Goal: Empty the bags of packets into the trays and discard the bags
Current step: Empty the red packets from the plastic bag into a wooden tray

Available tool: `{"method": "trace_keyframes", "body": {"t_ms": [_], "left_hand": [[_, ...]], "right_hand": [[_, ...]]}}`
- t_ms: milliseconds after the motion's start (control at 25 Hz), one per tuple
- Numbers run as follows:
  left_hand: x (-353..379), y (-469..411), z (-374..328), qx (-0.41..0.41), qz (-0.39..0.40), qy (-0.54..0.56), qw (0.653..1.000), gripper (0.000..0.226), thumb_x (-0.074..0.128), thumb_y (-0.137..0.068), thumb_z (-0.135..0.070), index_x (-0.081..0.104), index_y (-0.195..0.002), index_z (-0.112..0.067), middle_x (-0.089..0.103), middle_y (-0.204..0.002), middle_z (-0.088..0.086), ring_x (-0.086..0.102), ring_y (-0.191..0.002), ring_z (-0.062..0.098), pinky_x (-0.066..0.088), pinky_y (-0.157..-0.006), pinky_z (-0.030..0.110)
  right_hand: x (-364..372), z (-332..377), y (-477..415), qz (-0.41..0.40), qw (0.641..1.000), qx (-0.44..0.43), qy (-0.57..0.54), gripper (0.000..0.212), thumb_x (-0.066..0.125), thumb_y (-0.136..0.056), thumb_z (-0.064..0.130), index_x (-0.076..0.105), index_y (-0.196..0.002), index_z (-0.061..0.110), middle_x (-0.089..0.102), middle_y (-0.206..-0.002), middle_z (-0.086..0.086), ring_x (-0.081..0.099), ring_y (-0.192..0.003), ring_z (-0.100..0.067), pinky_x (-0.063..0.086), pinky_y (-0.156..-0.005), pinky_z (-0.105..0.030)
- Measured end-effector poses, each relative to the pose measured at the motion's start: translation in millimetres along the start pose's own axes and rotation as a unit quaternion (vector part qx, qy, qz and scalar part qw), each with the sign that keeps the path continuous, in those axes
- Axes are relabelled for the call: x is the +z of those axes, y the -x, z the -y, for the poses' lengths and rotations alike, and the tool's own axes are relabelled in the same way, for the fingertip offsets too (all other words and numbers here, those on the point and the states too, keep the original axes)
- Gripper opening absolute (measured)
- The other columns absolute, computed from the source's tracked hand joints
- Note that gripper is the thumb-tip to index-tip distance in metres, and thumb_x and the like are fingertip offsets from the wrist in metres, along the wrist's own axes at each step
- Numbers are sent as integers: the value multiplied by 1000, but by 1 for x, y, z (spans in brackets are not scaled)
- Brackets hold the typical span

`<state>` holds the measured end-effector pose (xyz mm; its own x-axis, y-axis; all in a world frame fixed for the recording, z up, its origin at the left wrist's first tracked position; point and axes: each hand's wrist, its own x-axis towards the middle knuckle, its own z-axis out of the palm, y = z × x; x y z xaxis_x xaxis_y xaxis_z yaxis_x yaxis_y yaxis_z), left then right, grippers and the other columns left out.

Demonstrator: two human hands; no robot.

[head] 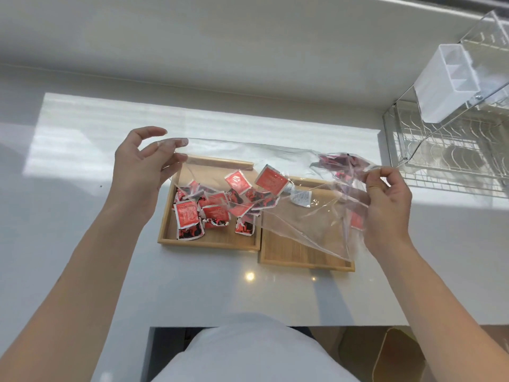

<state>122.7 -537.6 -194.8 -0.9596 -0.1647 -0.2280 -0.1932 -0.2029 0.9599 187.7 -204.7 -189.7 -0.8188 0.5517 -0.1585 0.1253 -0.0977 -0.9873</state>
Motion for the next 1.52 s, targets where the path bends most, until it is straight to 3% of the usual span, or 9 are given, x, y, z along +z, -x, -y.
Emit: {"method": "trace_keyframes", "body": {"t_ms": [480, 560, 720, 800, 920, 1000, 1160, 1320, 1520], "left_hand": [[-3, 1, -7, 12, -22, 16, 1000, 19, 63, -93, -12, 53, -106, -21, 77, -91, -3, 67, -73, 9, 54, -71, 19], [-7, 1, -7, 14, -18, 17, 1000, 19, 63, -92, -13, 53, -106, -22, 77, -92, -3, 68, -73, 9, 54, -70, 19], [-14, -1, -2, -3, -32, 37, 999, 22, 67, -87, -14, 57, -104, -24, 77, -92, 0, 67, -73, 13, 53, -68, 20], [-16, -1, 2, -23, -43, 56, 997, 23, 68, -84, -13, 58, -102, -23, 77, -90, 2, 66, -73, 14, 52, -69, 21], [-16, 1, 8, -37, -42, 69, 996, 22, 68, -84, -11, 59, -100, -23, 77, -90, 2, 66, -72, 15, 53, -68, 21], [-12, 1, 11, -40, -37, 73, 996, 21, 67, -85, -11, 59, -100, -23, 77, -90, 2, 66, -71, 13, 53, -65, 20], [-9, 2, 12, -41, -33, 82, 995, 20, 67, -86, -11, 60, -100, -23, 77, -92, 2, 66, -70, 12, 52, -63, 20], [-14, 1, 10, -39, -45, 90, 994, 21, 69, -84, -11, 60, -100, -23, 77, -91, 2, 66, -70, 13, 52, -64, 20], [-15, -2, 12, -42, -46, 87, 994, 23, 71, -82, -13, 59, -100, -23, 77, -92, 2, 65, -71, 14, 52, -65, 20]], "right_hand": [[1, 17, -6, 57, 997, -42, 14, 21, 49, -104, 22, 52, -83, 25, 68, -97, -7, 76, -83, -33, 58, -53, -30], [1, 20, -4, 78, 995, -59, 36, 23, 49, -104, 23, 52, -81, 26, 73, -96, -3, 76, -83, -30, 60, -55, -32], [1, 23, -4, 98, 984, -117, 90, 23, 51, -103, 20, 54, -81, 26, 66, -108, -10, 70, -106, -26, 62, -75, -40], [0, 25, -5, 90, 991, -86, 51, 24, 51, -102, 15, 54, -79, 21, 64, -119, -1, 67, -112, -18, 60, -81, -37], [-1, 35, -13, 70, 990, 61, -110, 24, 46, -94, 8, 46, -70, 13, 65, -122, -6, 72, -102, -25, 60, -71, -34], [0, 37, -16, 62, 980, 117, -149, 26, 42, -92, 8, 40, -67, 12, 60, -112, -12, 70, -104, -31, 60, -66, -32], [5, 32, -16, 65, 981, 103, -150, 29, 38, -97, 10, 41, -68, 11, 63, -84, -6, 72, -75, -15, 58, -65, -28], [10, 27, -23, 132, 951, 134, -246, 18, 38, -96, 16, 49, -93, 1, 64, -131, -13, 66, -115, -32, 52, -98, -48], [16, 28, -31, 135, 956, 117, -231, 15, 41, -95, 17, 48, -87, 7, 67, -127, -12, 67, -112, -35, 55, -92, -47]]}}
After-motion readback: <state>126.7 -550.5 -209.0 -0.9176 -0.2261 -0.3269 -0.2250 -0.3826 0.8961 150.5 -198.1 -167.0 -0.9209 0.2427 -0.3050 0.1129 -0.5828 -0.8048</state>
